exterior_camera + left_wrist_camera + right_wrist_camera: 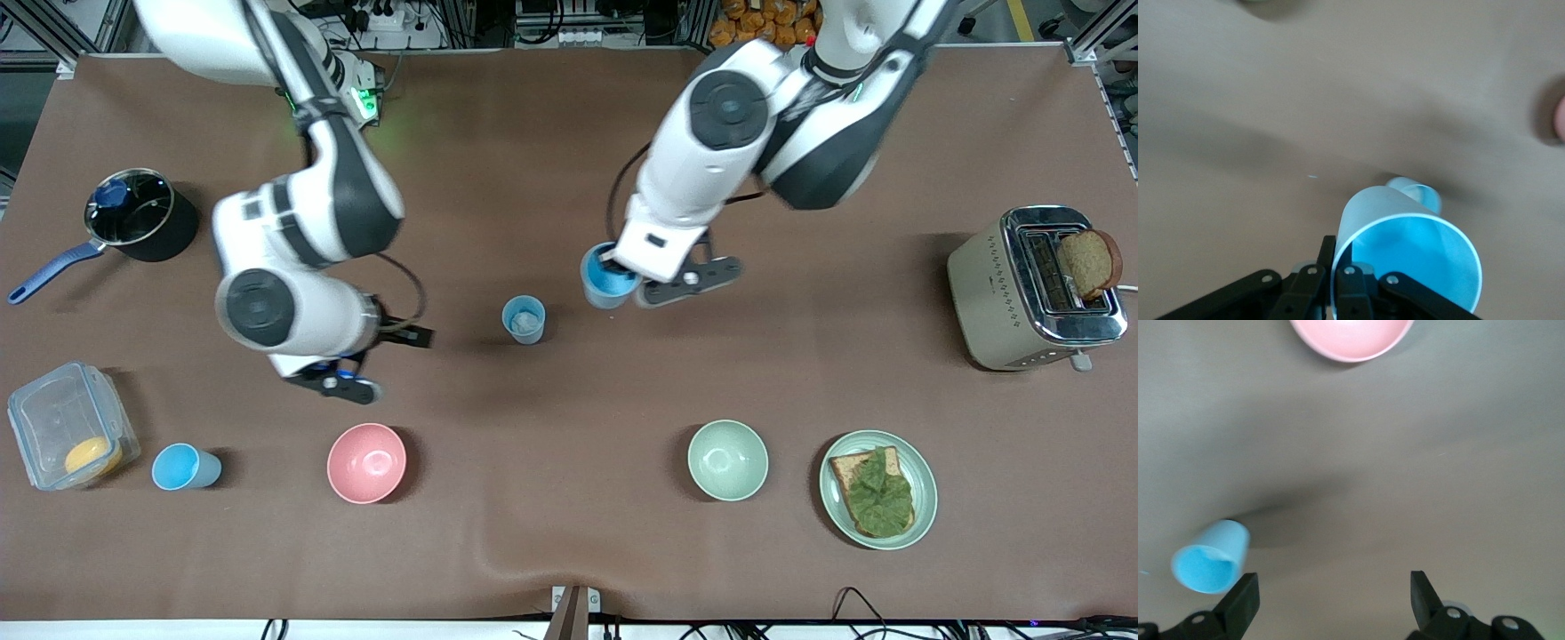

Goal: Stack blue cups with both arms
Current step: 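Lower the left cup into the placed cup while the right gripper withdraws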

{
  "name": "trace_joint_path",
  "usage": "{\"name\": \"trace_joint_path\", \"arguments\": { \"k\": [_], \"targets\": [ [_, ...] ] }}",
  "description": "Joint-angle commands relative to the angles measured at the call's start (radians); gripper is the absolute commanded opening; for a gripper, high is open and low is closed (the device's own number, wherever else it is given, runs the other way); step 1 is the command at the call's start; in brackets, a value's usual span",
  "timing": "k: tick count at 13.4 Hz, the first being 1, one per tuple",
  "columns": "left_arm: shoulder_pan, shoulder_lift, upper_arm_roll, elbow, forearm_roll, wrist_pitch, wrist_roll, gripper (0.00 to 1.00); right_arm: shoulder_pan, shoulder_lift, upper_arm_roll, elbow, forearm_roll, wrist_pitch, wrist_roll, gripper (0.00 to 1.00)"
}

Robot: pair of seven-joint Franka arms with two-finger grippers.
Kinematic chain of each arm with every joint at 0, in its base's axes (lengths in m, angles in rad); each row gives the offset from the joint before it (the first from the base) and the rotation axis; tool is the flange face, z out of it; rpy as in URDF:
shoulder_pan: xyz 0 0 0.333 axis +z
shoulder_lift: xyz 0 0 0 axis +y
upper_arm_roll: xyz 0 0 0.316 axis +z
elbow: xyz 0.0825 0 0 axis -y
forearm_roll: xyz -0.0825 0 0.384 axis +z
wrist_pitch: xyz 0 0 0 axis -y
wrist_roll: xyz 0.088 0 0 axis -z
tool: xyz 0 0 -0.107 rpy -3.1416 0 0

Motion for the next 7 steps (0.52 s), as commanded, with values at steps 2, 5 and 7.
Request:
{"name": "trace_joint_path", "arguments": {
  "k": [2,5,7],
  "targets": [
    [-0.087,0.122,0.021,0.051,0.006,0.142,-0.104,0.0,-0.169,-0.143,0.027,-0.146,-0.03,0.0,-0.22,1.0],
    [-0.202,0.183,0.101,0.052,0.02,0.196,-0.127,0.0,-0.284,-0.313,0.055,-0.31,-0.134,0.083,-0.361,1.0],
    [-0.274,0.219,0.162,0.052,0.02,0.233,-0.133,0.0,-0.372,-0.422,0.064,-0.349,-0.133,0.091,-0.442,1.0]
  ]
}}
